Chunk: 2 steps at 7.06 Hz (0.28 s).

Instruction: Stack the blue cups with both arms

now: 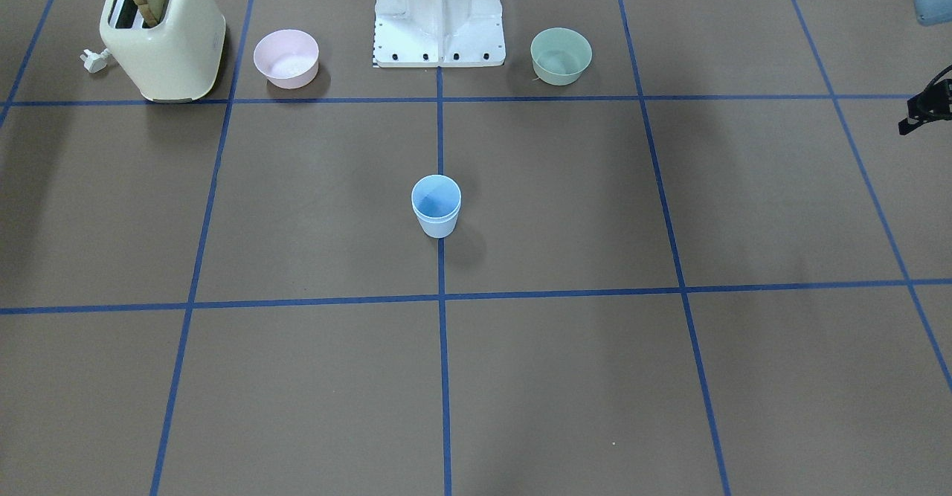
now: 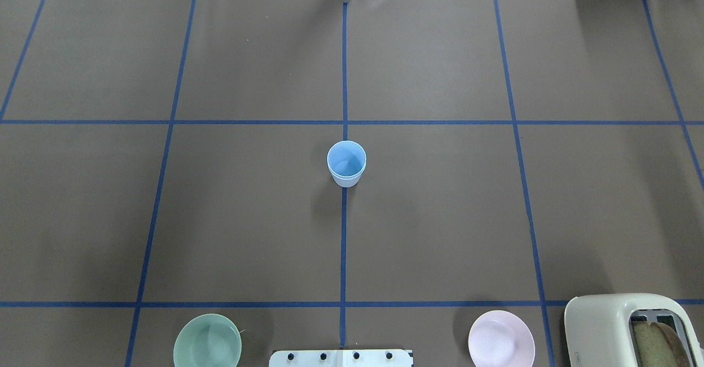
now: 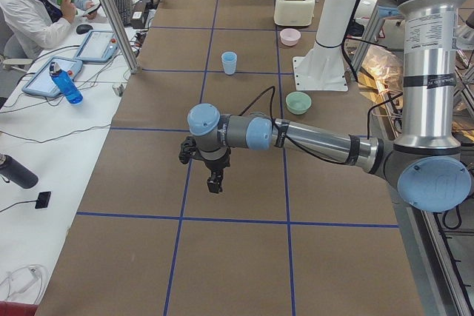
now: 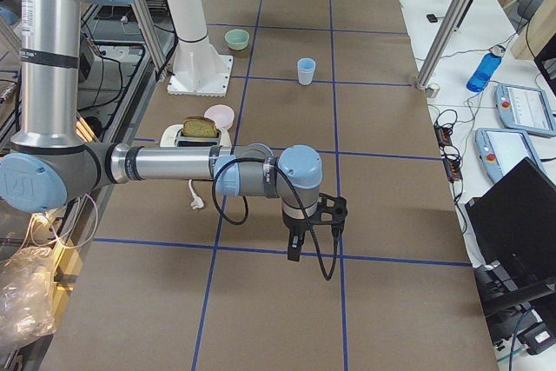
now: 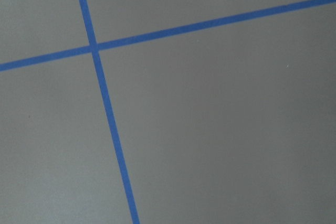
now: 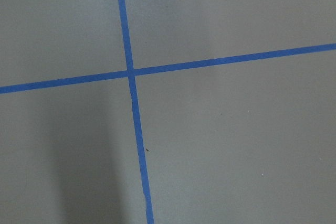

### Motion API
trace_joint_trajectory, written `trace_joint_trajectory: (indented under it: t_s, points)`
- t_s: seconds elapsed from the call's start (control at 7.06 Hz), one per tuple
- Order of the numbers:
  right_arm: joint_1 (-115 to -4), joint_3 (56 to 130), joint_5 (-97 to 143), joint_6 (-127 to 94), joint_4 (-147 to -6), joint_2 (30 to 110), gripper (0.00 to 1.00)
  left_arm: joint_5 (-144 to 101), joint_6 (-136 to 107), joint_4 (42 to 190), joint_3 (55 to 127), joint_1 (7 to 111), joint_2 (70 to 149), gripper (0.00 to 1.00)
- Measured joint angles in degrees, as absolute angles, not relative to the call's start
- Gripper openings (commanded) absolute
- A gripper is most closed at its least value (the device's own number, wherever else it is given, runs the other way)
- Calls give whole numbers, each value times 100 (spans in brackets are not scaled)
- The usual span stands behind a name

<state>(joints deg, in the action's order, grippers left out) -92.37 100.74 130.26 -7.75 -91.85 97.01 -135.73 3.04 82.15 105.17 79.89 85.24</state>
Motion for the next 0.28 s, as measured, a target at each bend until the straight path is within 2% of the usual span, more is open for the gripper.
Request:
trace_joint_trajectory:
  t_s: [0.28]
  points:
    - [-9238,10106,13025,-766,-9185,9691,100,-13577,323,8217,10517,7987,8458,100]
